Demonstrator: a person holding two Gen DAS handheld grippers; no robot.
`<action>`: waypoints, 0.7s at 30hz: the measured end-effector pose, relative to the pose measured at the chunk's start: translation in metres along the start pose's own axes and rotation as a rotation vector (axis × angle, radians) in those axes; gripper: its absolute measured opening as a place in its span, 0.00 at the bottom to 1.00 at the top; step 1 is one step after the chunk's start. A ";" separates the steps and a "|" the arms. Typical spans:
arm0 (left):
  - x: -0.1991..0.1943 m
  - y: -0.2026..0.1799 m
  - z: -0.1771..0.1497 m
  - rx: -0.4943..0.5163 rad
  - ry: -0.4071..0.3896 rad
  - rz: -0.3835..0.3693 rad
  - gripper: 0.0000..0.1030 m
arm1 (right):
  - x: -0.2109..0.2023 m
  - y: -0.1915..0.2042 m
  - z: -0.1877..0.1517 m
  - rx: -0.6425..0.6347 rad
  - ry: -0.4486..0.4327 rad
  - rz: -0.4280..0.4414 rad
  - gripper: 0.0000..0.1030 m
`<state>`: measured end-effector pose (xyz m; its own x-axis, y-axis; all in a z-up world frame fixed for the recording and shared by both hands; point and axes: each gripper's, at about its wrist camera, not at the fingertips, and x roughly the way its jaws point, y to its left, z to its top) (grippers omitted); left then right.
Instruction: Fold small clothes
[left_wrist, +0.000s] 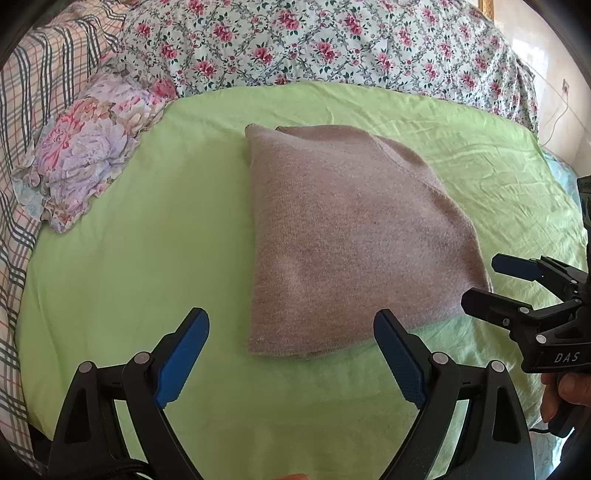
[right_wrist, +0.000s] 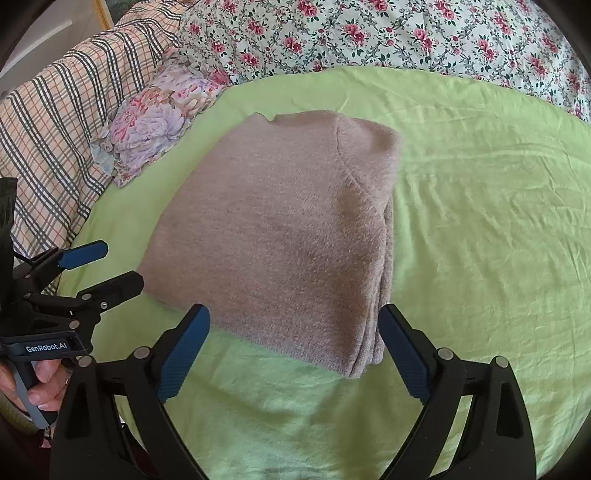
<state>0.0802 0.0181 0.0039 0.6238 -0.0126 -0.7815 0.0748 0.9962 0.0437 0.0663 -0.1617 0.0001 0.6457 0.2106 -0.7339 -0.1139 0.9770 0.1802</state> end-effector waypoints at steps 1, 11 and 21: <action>0.000 0.000 0.001 0.000 -0.001 -0.001 0.89 | 0.000 0.000 0.000 0.000 -0.001 0.000 0.91; 0.002 -0.001 0.003 0.007 0.001 -0.002 0.89 | -0.001 0.000 0.002 -0.004 -0.001 0.004 0.92; 0.002 0.000 0.003 0.007 0.003 -0.002 0.89 | -0.001 0.005 0.001 -0.006 0.002 0.004 0.92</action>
<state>0.0839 0.0183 0.0042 0.6214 -0.0143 -0.7833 0.0814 0.9956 0.0463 0.0657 -0.1572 0.0021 0.6440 0.2149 -0.7342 -0.1210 0.9763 0.1797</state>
